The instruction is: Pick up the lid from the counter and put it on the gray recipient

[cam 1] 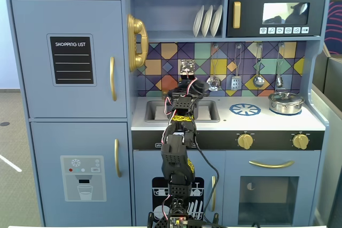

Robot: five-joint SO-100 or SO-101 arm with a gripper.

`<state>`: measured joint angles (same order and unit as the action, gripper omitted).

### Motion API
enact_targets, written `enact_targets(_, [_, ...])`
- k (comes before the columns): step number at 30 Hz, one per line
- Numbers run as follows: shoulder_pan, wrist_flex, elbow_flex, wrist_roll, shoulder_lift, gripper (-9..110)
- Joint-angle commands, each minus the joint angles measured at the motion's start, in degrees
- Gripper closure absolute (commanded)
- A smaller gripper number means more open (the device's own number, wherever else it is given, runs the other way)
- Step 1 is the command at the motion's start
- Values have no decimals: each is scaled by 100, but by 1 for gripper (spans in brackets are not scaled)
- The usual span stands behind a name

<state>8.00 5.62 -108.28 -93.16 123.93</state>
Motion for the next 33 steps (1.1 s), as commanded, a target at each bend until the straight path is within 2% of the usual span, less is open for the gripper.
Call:
enact_targets(1, [-167, -62, 378, 105, 70, 102])
enact_targets(33, [-686, -325, 211, 123, -580, 102])
